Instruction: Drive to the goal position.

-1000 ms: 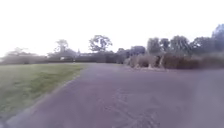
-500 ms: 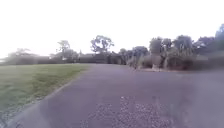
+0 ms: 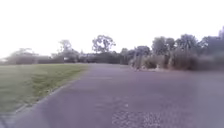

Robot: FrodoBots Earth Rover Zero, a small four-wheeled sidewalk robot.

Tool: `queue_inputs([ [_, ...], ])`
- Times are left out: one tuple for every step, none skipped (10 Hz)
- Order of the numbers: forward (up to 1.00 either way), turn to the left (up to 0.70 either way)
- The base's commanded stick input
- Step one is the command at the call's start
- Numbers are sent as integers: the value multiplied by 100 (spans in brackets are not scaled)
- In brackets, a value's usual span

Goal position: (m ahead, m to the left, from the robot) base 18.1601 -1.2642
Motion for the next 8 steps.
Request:
queue_inputs([
  [70,-35],
  [70,0],
  [70,0],
  [70,0],
  [70,0],
  [70,0],
  [70,0],
  [70,0],
])
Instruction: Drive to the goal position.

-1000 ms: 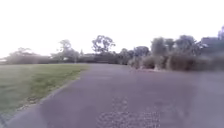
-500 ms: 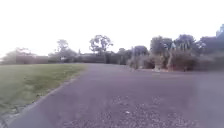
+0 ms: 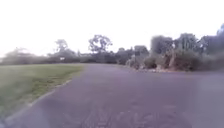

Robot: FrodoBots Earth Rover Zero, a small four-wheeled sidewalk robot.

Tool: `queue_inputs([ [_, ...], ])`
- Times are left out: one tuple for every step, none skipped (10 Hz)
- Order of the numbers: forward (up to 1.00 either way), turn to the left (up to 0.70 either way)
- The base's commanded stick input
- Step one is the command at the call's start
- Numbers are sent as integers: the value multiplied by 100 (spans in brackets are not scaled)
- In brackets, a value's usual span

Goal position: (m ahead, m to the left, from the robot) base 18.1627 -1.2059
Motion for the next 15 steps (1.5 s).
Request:
queue_inputs([
  [70,0],
  [70,0],
  [70,0],
  [70,0],
  [70,0],
  [70,0],
  [70,0],
  [70,0],
  [70,0],
  [70,0],
  [70,0],
  [70,0],
  [70,0],
  [70,0],
  [70,0],
])
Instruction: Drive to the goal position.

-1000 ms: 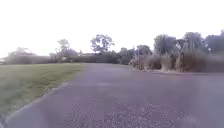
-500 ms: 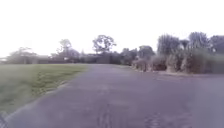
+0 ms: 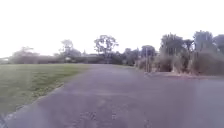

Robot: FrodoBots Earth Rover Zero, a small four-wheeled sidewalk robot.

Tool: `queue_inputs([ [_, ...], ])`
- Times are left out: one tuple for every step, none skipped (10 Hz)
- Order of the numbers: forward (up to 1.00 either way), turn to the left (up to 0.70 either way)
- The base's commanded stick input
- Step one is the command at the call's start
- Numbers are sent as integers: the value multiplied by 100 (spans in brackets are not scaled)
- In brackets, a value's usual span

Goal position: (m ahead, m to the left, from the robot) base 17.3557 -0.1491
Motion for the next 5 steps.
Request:
queue_inputs([
  [70,0],
  [70,0],
  [70,0],
  [70,0],
  [70,0],
])
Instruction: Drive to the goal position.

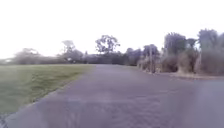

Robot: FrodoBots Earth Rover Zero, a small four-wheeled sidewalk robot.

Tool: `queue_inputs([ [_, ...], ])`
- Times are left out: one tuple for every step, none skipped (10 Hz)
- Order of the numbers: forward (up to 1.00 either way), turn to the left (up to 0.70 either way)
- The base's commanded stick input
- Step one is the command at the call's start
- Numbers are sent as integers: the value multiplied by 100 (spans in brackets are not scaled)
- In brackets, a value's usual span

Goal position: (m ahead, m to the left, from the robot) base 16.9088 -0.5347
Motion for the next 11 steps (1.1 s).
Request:
queue_inputs([
  [70,0],
  [70,0],
  [70,-35],
  [70,-35],
  [70,-35],
  [70,-35],
  [70,-35],
  [70,-35],
  [70,-27],
  [70,-15],
  [70,-2],
])
